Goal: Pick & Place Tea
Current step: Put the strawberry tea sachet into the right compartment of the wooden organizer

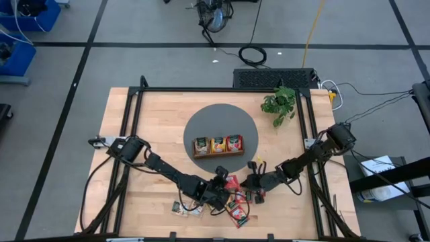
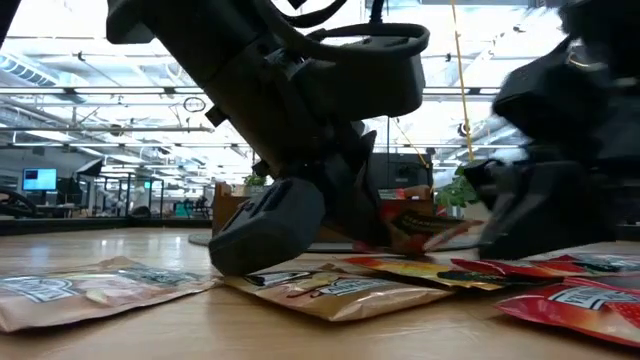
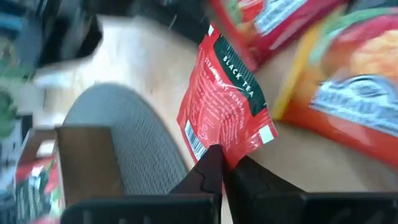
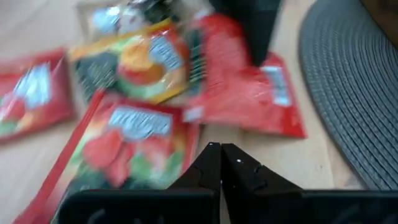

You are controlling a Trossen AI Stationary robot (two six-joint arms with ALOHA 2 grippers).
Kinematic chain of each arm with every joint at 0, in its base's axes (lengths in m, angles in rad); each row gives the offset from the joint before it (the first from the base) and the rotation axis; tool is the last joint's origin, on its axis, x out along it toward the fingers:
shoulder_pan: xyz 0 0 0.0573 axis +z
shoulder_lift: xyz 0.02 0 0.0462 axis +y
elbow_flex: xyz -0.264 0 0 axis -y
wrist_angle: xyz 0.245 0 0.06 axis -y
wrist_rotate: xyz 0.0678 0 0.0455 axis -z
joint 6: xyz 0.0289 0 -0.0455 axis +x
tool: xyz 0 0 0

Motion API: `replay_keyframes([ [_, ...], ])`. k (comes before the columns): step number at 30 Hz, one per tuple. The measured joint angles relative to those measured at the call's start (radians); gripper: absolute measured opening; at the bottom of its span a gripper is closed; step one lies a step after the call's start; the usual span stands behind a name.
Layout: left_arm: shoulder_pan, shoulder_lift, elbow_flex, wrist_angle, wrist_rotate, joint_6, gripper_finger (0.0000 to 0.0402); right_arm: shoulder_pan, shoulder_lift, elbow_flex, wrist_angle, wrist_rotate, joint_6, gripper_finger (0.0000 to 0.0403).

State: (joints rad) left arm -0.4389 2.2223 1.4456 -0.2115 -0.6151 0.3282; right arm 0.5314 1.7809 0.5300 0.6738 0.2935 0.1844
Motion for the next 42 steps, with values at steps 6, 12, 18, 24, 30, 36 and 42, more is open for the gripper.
replay_keyframes([
  [6, 0.004, -0.105, -0.005, -0.065, -0.016, -0.152, 0.0006, 0.118, -0.133, -0.002, -0.124, 0.280, -0.177, 0.0001],
  [12, 0.014, -0.205, -0.002, -0.018, 0.071, -0.270, 0.0004, 0.194, -0.249, 0.000, -0.086, 0.455, -0.301, 0.0007],
  [18, 0.021, -0.235, 0.000, 0.010, 0.107, -0.339, 0.0004, 0.196, -0.310, 0.000, -0.057, 0.517, -0.279, 0.0073],
  [24, 0.022, -0.236, 0.000, 0.003, 0.110, -0.350, 0.0004, 0.195, -0.311, 0.000, -0.005, 0.517, -0.278, 0.0162],
  [30, 0.030, -0.235, 0.000, 0.003, 0.110, -0.358, 0.0005, 0.169, -0.311, 0.000, 0.027, 0.496, -0.284, 0.0189],
  [36, 0.042, -0.235, 0.000, 0.015, 0.109, -0.361, 0.0007, 0.094, -0.311, 0.000, 0.037, 0.337, -0.238, 0.0138],
  [42, 0.041, -0.230, 0.000, 0.022, 0.111, -0.357, 0.0008, 0.045, -0.311, 0.000, 0.062, 0.186, -0.278, 0.0023],
])
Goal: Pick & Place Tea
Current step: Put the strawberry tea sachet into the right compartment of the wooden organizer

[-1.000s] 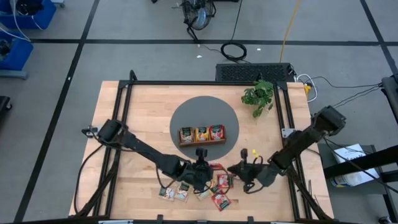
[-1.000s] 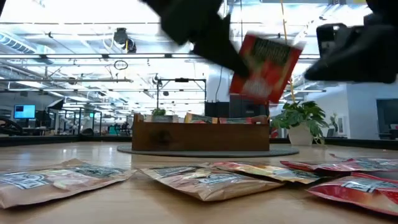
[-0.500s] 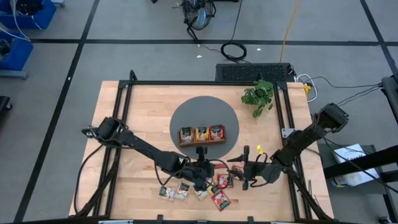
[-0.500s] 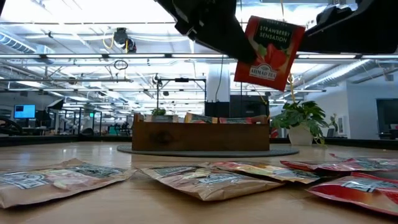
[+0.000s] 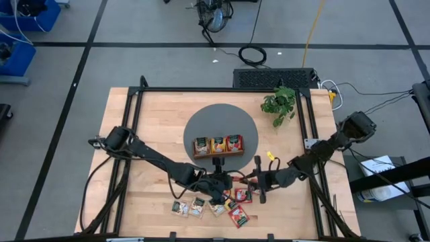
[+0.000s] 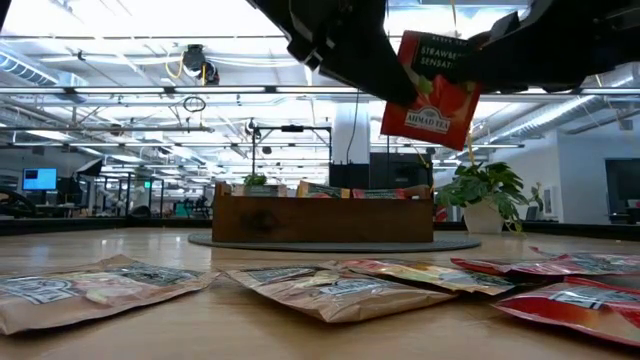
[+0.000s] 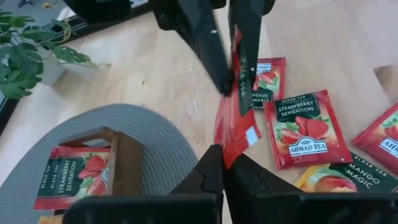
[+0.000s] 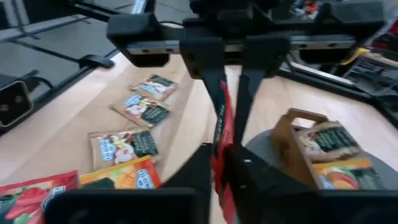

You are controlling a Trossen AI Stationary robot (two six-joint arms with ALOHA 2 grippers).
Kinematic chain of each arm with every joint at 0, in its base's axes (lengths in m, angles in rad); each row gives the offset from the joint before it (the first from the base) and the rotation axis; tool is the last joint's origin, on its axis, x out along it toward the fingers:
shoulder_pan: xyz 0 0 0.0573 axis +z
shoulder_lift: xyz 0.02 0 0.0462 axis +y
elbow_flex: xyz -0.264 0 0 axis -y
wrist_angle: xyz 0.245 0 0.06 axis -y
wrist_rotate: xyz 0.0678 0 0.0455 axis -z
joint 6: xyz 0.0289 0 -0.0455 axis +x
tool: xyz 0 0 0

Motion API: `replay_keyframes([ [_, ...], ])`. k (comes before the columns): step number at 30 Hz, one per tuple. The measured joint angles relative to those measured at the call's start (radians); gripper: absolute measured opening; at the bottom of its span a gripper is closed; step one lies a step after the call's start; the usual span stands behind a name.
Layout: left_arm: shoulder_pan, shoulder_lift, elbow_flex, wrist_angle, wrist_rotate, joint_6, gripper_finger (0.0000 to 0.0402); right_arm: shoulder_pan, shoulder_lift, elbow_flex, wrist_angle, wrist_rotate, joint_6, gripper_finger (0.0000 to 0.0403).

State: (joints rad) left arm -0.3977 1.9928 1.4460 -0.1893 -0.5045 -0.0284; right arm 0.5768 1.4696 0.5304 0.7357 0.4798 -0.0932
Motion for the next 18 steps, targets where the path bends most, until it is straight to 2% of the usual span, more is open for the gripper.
replay_keyframes([
  [2, 0.001, 0.000, 0.000, -0.004, 0.000, 0.000, 0.0008, -0.006, 0.000, 0.000, -0.002, -0.012, -0.001, 0.0008],
  [8, 0.001, 0.000, 0.000, -0.011, 0.005, 0.019, 0.0013, -0.009, -0.001, 0.001, -0.019, -0.010, 0.023, 0.0002],
  [18, -0.051, 0.000, 0.000, -0.048, 0.003, 0.090, 0.0131, -0.029, 0.000, 0.001, -0.099, -0.010, 0.090, 0.0001],
])
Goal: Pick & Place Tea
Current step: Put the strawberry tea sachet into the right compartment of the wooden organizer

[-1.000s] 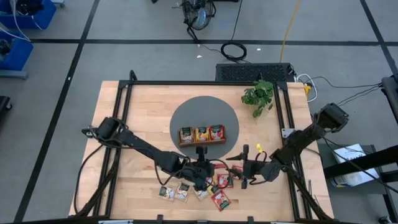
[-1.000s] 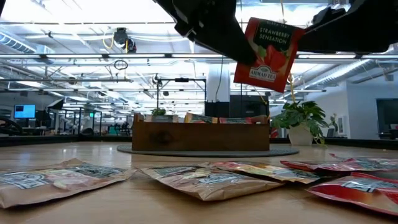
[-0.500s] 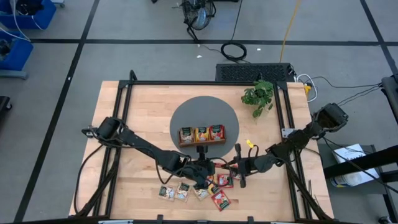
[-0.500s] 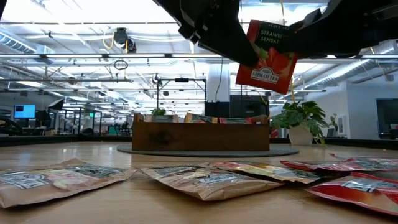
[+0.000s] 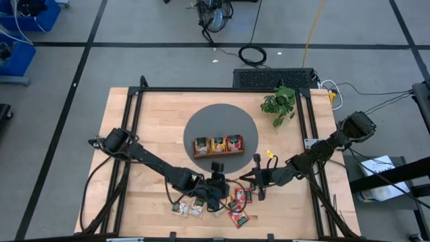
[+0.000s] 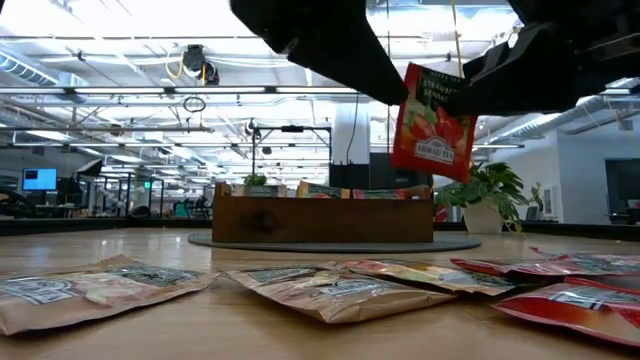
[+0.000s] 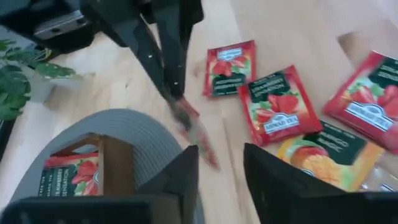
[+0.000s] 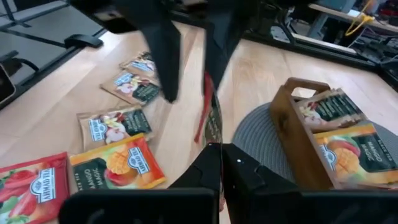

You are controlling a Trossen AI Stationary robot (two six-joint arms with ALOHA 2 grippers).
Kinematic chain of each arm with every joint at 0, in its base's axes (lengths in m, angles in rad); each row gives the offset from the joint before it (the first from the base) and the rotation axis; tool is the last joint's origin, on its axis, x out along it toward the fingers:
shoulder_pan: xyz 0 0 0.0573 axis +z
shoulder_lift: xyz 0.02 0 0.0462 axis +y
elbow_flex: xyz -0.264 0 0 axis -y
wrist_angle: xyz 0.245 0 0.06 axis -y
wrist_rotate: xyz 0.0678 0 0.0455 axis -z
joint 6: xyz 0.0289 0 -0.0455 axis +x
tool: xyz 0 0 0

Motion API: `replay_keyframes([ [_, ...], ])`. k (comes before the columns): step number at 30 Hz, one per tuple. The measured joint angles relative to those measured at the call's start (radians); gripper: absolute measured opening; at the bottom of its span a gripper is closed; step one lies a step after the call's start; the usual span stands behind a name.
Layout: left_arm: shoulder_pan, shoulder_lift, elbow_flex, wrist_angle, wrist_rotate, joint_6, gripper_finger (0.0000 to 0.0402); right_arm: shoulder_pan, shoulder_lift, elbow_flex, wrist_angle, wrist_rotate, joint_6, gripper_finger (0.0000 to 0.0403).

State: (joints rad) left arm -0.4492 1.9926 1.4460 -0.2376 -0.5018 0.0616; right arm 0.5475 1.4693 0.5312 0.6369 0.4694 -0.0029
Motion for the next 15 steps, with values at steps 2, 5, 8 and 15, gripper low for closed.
replay_keyframes([
  [2, -0.015, -0.010, 0.000, -0.037, -0.002, -0.013, 0.0147, -0.004, 0.000, 0.000, -0.008, 0.000, 0.002, 0.0000],
  [5, -0.040, -0.032, 0.002, -0.152, 0.003, -0.158, 0.0159, -0.004, -0.008, 0.000, -0.032, 0.000, 0.003, 0.0000],
  [8, -0.089, -0.036, -0.004, -0.266, 0.009, -0.332, 0.0154, -0.017, -0.044, 0.000, -0.070, -0.003, 0.014, 0.0000],
  [15, -0.264, -0.045, -0.132, -0.072, -0.146, -0.316, 0.0070, -0.101, -0.199, 0.000, -0.218, -0.134, 0.047, 0.0000],
])
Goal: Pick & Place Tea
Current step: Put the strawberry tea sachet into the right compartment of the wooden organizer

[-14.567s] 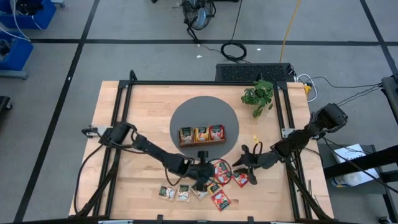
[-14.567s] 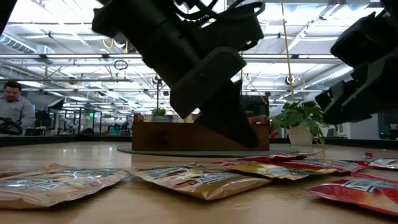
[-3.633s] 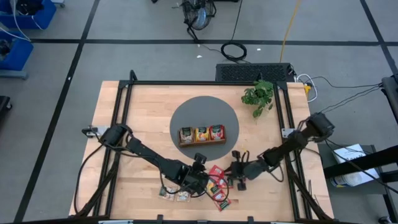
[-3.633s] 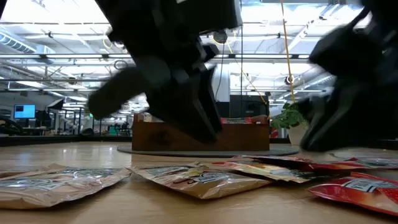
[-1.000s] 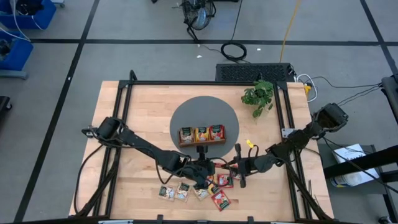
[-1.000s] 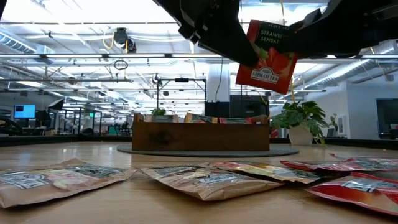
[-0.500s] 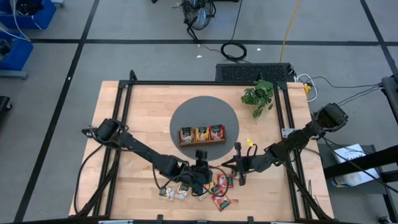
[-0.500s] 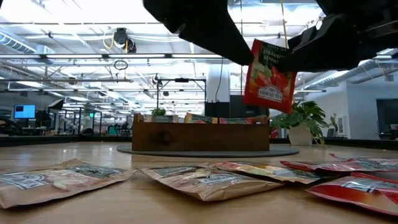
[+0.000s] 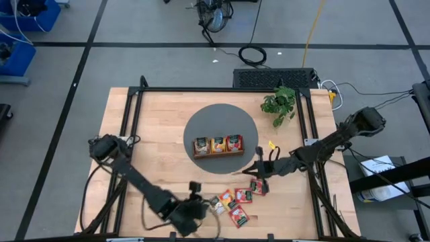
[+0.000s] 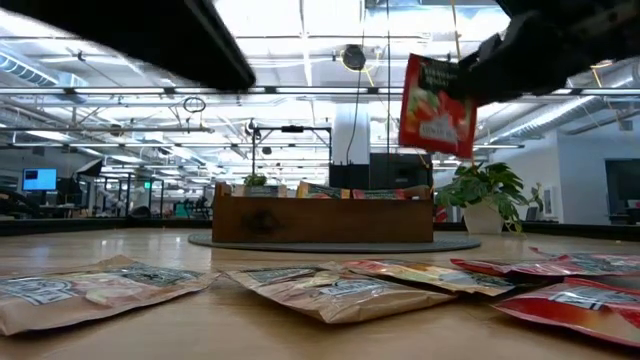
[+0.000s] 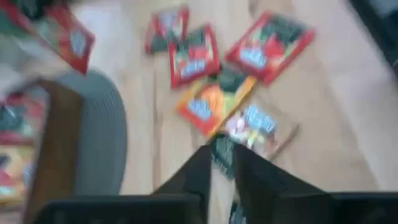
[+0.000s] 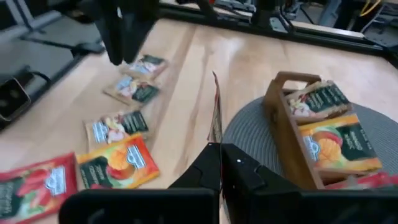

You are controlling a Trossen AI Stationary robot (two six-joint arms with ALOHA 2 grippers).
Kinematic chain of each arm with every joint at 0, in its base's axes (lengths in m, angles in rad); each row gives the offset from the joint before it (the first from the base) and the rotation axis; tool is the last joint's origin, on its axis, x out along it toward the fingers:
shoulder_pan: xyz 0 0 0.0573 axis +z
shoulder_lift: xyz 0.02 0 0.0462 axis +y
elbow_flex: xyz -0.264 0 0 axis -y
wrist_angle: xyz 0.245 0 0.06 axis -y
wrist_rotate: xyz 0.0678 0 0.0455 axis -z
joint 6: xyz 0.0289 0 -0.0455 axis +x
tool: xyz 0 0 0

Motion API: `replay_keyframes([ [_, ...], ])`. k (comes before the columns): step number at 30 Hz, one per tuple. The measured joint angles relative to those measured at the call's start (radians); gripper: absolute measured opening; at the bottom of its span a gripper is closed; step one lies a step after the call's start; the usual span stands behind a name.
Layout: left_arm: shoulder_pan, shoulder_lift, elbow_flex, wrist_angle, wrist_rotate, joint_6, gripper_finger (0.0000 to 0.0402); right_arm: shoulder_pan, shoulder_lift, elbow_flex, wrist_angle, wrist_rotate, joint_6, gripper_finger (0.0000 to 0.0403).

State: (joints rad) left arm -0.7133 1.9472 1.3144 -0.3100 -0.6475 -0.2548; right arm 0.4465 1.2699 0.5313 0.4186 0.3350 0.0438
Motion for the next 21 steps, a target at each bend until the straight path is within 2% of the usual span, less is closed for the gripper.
replay_keyframes([
  [2, -0.027, -0.004, -0.039, 0.113, -0.072, 0.044, 0.0033, -0.032, -0.045, 0.001, -0.032, -0.014, 0.000, 0.0000],
  [4, -0.033, -0.008, -0.076, 0.192, -0.084, 0.106, 0.0009, -0.080, -0.077, 0.030, -0.086, -0.066, 0.001, 0.0000],
  [6, -0.026, -0.014, -0.096, 0.231, -0.043, 0.141, 0.0011, -0.128, -0.099, 0.075, -0.176, -0.133, 0.005, 0.0000],
  [12, 0.004, -0.016, -0.127, 0.256, -0.002, 0.127, 0.0011, -0.300, -0.098, 0.241, -0.451, -0.296, -0.039, 0.0000],
  [16, 0.018, -0.016, -0.140, 0.259, 0.026, 0.097, 0.0006, -0.422, -0.094, 0.262, -0.494, -0.389, -0.112, 0.0000],
  [19, 0.020, -0.016, -0.140, 0.263, 0.032, 0.106, 0.0017, -0.519, -0.088, 0.262, -0.499, -0.496, -0.117, 0.0000],
  [21, 0.022, -0.016, -0.140, 0.262, 0.034, 0.116, 0.0019, -0.569, -0.069, 0.263, -0.499, -0.527, -0.109, 0.0000],
])
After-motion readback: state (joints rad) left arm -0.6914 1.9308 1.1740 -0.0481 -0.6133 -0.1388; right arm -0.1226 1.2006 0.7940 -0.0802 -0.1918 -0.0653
